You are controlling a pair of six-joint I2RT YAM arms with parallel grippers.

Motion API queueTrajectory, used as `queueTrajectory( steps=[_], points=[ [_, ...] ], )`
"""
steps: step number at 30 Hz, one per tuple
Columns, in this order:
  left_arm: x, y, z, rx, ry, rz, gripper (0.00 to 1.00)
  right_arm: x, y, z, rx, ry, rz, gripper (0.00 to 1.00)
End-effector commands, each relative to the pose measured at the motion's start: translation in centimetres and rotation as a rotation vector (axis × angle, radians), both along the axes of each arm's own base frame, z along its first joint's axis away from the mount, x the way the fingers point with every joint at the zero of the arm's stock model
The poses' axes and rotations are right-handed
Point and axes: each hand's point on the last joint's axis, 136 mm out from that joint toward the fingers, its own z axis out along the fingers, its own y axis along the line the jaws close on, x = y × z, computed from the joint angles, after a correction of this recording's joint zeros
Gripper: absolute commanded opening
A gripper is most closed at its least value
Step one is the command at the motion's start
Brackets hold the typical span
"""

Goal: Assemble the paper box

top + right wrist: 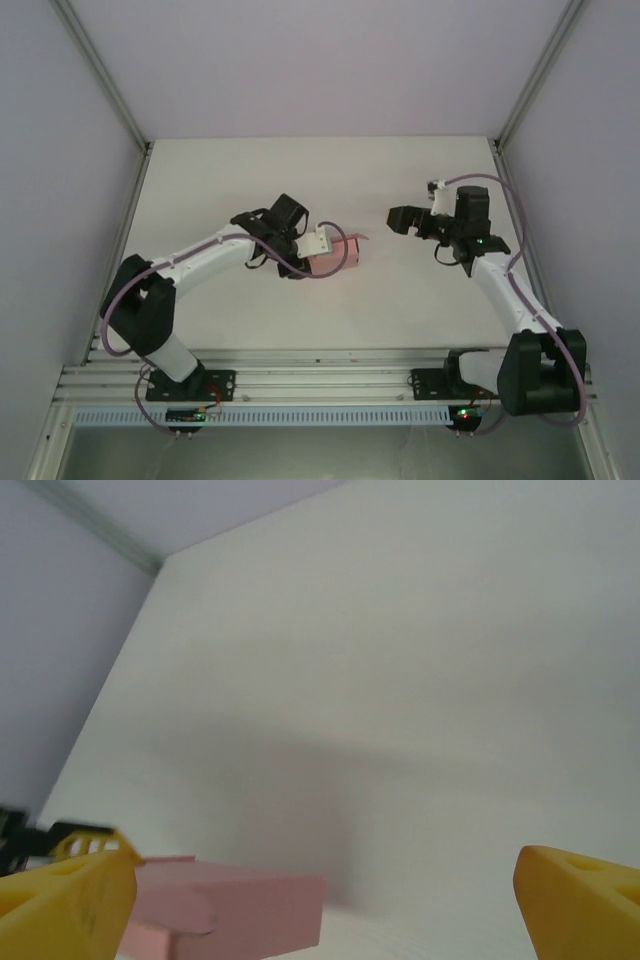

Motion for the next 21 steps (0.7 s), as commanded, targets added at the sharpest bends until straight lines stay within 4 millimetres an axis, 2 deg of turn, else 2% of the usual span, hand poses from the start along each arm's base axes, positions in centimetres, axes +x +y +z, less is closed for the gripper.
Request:
queueTrajectory(
  steps=[1,5,9,14,17,21],
  points=[
    [-1.1,0.7,-0.6,0.068,0.076,-0.032,0.39,-2.0,3.2,1.7,-0.087,-0.198,0.255,0.98],
    [-0.9,0.6,-1.2,0.078,0.092,-0.037,0.39,-3.0,5.5,-0.3,-0.165,-0.138,0.359,0.9],
    [-0.7,0.3,-1.8,0.079,0.099,-0.035,0.4,-2.8,6.9,-2.3,-0.266,-0.095,0.419,0.8],
    [-0.6,0.3,-2.3,0.082,0.107,-0.031,0.4,-2.9,8.9,-4.0,-0.302,-0.032,0.508,0.67],
    [-0.5,0.3,-2.4,0.08,0.11,-0.028,0.4,-2.9,9.3,-5.1,-0.346,0.006,0.54,0.55],
    [-0.5,0.3,-2.3,0.075,0.106,-0.027,0.4,-3.5,9.0,-6.4,-0.38,0.063,0.562,0.53]
  ],
)
